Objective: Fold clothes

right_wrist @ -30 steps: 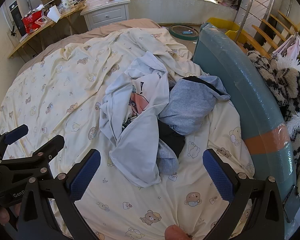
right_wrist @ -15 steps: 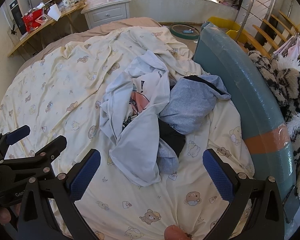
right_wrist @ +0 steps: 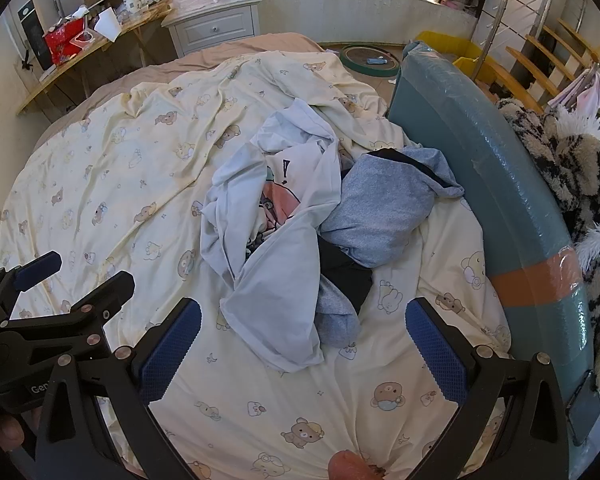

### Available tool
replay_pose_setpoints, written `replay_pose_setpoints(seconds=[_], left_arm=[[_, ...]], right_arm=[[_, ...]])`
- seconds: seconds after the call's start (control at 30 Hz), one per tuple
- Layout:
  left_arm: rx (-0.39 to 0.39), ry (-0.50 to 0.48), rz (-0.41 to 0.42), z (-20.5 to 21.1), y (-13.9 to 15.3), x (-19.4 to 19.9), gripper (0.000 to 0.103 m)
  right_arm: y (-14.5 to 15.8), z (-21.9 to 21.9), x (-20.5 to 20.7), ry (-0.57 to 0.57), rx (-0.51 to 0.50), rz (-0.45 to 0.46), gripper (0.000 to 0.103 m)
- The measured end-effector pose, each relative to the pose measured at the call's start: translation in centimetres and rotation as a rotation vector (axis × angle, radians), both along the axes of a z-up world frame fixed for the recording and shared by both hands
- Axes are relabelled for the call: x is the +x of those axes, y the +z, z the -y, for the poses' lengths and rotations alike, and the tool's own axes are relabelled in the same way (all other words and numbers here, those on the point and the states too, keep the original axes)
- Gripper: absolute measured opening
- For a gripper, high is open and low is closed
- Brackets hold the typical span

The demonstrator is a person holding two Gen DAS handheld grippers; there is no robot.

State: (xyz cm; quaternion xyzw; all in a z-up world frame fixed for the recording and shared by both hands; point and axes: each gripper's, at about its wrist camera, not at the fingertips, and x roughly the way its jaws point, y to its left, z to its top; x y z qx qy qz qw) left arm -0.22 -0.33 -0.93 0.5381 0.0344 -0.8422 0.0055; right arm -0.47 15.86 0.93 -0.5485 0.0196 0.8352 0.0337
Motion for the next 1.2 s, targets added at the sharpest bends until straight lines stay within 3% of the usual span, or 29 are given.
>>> replay_pose_setpoints(seconds=[0.5,0.77,1.2], left_arm=[[0.032,0.011,0.020,0.4,-0.4,-0.2,0.102],[0.002,-0.009,-0.002,0.6,-0.5,-0.3,0.102],[0.055,-0.034,0.048,3.1,-1.2,-0.7,0.102]], right_arm=[[-0.2,0.2,-0.4,0.012,-0.003,-0.001,0.103],[-0.4,-0.1,-1.0,0.008,0.028,-0.008,0.103],[0.6,-1.7,-2.3,0.055,-0.063,-0.024,0.103]])
